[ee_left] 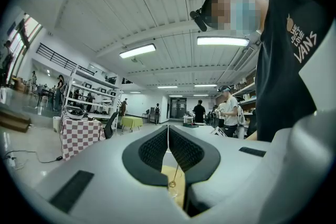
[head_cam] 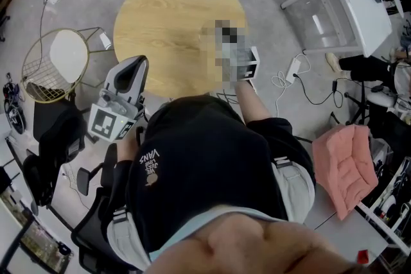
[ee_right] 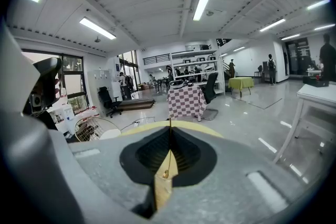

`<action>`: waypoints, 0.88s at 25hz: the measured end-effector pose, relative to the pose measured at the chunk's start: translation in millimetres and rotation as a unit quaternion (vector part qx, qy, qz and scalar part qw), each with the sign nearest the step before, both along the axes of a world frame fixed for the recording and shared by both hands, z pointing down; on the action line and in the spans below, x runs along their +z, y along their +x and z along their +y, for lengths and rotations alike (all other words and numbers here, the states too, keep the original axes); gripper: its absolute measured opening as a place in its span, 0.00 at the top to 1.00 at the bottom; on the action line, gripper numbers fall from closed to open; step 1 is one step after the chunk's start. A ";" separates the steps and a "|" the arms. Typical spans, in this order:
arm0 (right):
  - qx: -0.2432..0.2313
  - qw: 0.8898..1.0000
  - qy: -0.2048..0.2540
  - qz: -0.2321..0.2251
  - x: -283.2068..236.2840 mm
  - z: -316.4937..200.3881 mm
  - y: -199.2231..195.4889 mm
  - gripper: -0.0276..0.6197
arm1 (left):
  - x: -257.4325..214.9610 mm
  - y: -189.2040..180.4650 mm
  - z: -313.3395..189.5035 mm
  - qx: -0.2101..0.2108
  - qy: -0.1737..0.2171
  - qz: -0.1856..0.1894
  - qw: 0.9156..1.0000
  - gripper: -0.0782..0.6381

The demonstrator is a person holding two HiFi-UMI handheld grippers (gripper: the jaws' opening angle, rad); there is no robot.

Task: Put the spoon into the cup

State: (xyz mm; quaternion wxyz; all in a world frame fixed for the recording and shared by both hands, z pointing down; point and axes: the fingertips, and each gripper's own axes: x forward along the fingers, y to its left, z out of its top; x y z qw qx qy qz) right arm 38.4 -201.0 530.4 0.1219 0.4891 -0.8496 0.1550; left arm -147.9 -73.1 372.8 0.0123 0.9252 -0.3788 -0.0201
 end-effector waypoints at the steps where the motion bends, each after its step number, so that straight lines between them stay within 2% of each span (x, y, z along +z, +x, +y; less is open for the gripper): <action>1: -0.001 1.000 -0.001 0.001 1.7 -0.6 -0.7 0.96 | 1.2 -0.8 0.4 -0.001 -0.002 -0.001 1.000 0.89; 22: 0.004 0.999 -0.032 0.020 33.7 -4.4 0.2 0.96 | 3.0 -6.5 4.6 -0.015 -0.009 -0.003 1.000 0.89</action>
